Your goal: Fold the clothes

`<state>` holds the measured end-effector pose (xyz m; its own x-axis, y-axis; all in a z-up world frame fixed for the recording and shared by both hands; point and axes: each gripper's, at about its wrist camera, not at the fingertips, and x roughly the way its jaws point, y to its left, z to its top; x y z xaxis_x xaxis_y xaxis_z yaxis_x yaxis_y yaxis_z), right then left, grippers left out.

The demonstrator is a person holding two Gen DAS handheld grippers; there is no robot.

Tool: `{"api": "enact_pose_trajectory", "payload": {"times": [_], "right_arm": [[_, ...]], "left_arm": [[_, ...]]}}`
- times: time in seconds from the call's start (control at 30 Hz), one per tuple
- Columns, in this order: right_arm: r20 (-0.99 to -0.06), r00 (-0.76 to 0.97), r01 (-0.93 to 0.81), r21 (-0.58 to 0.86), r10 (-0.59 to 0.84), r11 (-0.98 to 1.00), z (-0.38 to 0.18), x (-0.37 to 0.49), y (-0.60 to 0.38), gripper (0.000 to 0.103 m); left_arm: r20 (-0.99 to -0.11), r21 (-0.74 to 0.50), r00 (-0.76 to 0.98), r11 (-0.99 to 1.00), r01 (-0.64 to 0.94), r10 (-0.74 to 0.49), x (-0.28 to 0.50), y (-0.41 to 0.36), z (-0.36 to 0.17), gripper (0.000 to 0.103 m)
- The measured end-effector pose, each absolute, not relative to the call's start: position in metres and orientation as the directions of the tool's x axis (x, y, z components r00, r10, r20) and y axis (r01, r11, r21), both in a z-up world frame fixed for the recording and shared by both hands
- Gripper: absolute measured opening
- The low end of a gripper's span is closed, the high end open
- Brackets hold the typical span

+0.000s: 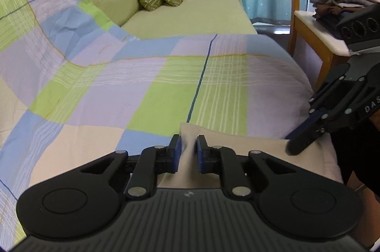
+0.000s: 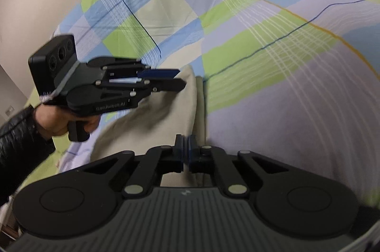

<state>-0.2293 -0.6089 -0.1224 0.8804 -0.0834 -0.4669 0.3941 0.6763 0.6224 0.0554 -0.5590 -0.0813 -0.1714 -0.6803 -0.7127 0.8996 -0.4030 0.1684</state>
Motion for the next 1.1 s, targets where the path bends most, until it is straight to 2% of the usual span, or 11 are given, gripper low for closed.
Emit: {"api": "enact_pose_trajectory", "payload": {"times": [0.1,0.17,0.27,0.3,0.43,0.5,0.63,0.87,0.93,1.03,1.1], "right_arm": [[-0.473,0.878,0.399,0.634,-0.075,0.662,-0.127,-0.228,-0.612,0.003],[-0.467,0.882,0.389,0.639,-0.068,0.664,-0.127,-0.228,-0.613,0.004],[-0.444,0.895,0.36,0.646,-0.053,0.673,-0.126,-0.23,-0.613,0.004],[-0.446,0.893,0.36,0.641,-0.053,0.678,-0.125,-0.229,-0.613,0.004],[-0.458,0.887,0.373,0.635,-0.058,0.677,-0.125,-0.225,-0.614,0.005],[-0.444,0.893,0.372,0.637,-0.073,0.675,-0.123,-0.228,-0.614,0.01],[-0.43,0.899,0.364,0.633,-0.081,0.683,-0.121,-0.231,-0.613,0.012],[-0.458,0.886,0.377,0.612,-0.077,0.695,-0.124,-0.224,-0.612,0.012],[-0.447,0.892,0.366,0.614,-0.074,0.7,-0.123,-0.225,-0.611,0.005],[-0.416,0.907,0.329,0.597,-0.069,0.732,-0.114,-0.225,-0.607,0.004],[-0.432,0.899,0.339,0.58,-0.072,0.741,-0.115,-0.221,-0.607,0.004]], "left_arm": [[-0.704,0.16,-0.151,-0.363,0.918,-0.694,0.06,-0.564,-0.086,0.04],[-0.698,0.164,-0.14,-0.347,0.924,-0.702,0.062,-0.563,-0.085,0.039],[-0.702,0.154,-0.151,-0.355,0.922,-0.696,0.061,-0.561,-0.085,0.026],[-0.704,0.153,-0.155,-0.362,0.92,-0.693,0.06,-0.56,-0.086,0.017],[-0.694,0.184,-0.129,-0.349,0.919,-0.708,0.057,-0.555,-0.085,0.009],[-0.677,0.214,-0.088,-0.31,0.926,-0.731,0.057,-0.552,-0.083,0.004],[-0.68,0.188,-0.088,-0.289,0.939,-0.728,0.06,-0.551,-0.087,0.003],[-0.668,0.176,-0.074,-0.254,0.951,-0.74,0.06,-0.553,-0.088,0.003],[-0.647,0.196,-0.056,-0.238,0.951,-0.76,0.058,-0.549,-0.085,0.001],[-0.628,0.195,-0.038,-0.205,0.959,-0.777,0.058,-0.541,-0.078,0.001],[-0.654,0.2,-0.021,-0.2,0.959,-0.756,0.058,-0.547,-0.087,0.001]]}}
